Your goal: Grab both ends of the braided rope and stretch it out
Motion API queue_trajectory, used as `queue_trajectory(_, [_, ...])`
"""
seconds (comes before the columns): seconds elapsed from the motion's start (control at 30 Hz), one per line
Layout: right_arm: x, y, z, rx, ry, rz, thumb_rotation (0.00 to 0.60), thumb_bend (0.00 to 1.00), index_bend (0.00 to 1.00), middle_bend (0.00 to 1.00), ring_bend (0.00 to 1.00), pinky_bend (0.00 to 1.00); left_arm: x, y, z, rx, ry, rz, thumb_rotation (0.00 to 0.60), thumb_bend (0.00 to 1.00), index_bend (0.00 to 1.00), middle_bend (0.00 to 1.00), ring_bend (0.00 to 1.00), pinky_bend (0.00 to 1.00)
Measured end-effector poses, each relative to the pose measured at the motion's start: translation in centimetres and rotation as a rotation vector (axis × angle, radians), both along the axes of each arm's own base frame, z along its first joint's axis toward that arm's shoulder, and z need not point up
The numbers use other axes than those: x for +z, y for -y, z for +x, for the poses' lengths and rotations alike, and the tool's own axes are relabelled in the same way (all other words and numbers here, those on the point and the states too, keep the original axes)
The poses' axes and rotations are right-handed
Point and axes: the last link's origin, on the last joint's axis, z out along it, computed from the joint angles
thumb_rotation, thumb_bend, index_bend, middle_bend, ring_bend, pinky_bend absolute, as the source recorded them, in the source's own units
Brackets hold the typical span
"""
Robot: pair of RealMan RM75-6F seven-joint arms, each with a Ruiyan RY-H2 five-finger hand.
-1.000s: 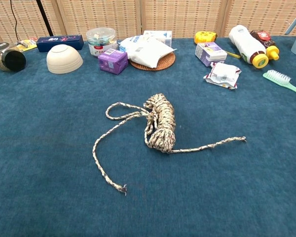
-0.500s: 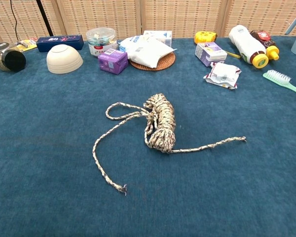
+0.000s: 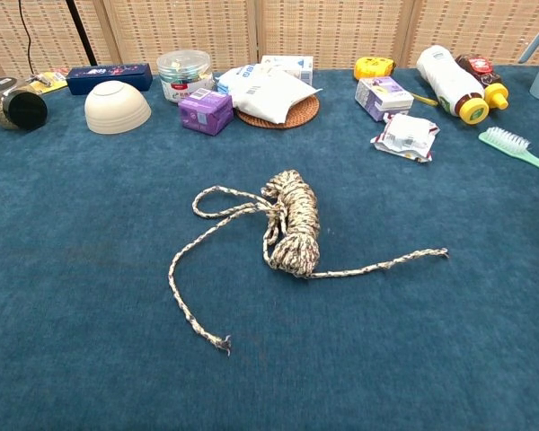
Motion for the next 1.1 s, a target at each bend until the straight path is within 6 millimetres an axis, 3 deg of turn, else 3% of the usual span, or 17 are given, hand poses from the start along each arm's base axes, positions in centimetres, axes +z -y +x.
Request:
queue_trajectory(0.37, [-3.7,1.7,3.9,0.115,0.016,0.141,0.6,0.41,0.4,0.16,0.03,0.0,-0.3,-1.3,0.9,-0.015,-0.011,-0.011,0.6,0.21,0.32,0.09,0.0,0.0])
queue_trajectory(0.57, [-6.1,2.5,5.0,0.148,0.002,0.192,0.6,0.41,0.41,0.16,0.03,0.0,-0.3,-1.7,0.9,-0.013,-0.02,-0.012,0.6,0.21,0.32,0.09,0.0,0.0])
queue_trajectory(1.1, [-10.7,4.4,4.4,0.136,-0.021,0.239,0.6,0.41,0.44,0.17,0.03,0.0,-0.3,-2.3,0.5,0.022,-0.036,-0.018,0.6,0.21,0.32,0.09,0.0,0.0])
